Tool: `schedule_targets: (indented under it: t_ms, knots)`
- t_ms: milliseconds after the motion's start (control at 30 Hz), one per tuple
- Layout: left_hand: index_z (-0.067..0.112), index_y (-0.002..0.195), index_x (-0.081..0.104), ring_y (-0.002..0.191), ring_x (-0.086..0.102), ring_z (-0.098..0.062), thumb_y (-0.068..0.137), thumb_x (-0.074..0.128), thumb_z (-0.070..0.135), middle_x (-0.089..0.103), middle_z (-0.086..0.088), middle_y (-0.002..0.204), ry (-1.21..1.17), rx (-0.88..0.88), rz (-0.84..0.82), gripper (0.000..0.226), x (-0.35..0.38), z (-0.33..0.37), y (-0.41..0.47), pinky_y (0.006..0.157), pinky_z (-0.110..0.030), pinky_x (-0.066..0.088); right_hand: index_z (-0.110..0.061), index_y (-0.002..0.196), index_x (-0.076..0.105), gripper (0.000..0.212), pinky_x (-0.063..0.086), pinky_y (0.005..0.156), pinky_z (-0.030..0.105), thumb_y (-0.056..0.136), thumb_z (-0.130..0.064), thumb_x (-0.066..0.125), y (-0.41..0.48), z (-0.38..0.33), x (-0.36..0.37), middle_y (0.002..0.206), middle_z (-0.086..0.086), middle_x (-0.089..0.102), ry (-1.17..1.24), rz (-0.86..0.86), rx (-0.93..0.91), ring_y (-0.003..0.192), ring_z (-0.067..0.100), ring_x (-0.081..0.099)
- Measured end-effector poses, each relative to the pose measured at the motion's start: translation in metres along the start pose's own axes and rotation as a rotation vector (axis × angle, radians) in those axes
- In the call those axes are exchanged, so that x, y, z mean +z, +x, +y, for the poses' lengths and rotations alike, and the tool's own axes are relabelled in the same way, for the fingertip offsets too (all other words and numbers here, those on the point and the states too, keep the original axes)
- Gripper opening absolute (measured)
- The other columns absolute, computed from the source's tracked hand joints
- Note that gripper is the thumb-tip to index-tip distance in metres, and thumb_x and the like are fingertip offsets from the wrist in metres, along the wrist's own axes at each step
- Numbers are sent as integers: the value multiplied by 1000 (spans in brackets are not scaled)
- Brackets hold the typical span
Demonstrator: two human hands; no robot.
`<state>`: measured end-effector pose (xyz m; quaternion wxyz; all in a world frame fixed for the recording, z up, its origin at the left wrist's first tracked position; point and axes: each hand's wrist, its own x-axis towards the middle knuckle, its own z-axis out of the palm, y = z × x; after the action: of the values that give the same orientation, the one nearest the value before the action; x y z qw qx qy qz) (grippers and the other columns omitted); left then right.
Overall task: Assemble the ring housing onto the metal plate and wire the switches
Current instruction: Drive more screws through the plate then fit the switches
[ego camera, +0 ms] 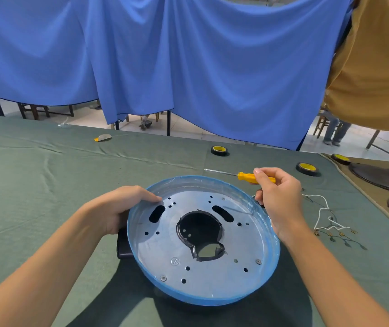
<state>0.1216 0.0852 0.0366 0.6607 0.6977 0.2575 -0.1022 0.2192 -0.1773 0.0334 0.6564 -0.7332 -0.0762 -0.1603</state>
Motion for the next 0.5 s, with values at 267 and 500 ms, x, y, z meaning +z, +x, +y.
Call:
schedule_targets:
  t_ms: [267, 500]
  knots:
    - [-1, 99, 67, 57, 66, -32, 88, 65, 12, 72, -19, 77, -10, 91, 168, 17, 10, 20, -14, 54, -34, 53, -20, 87, 66, 9, 46, 51, 29, 93, -24, 62, 3, -9, -6, 71, 3, 64, 90, 76, 63, 45, 9, 49]
    - [20, 62, 76, 59, 63, -26, 88, 59, 4, 72, -4, 65, -37, 476, 392, 35, 22, 44, -33, 69, -37, 54, -17, 87, 63, 8, 39, 43, 25, 94, -21, 61, -2, -15, -27, 63, -1, 58, 233, 238, 156, 39, 6, 42]
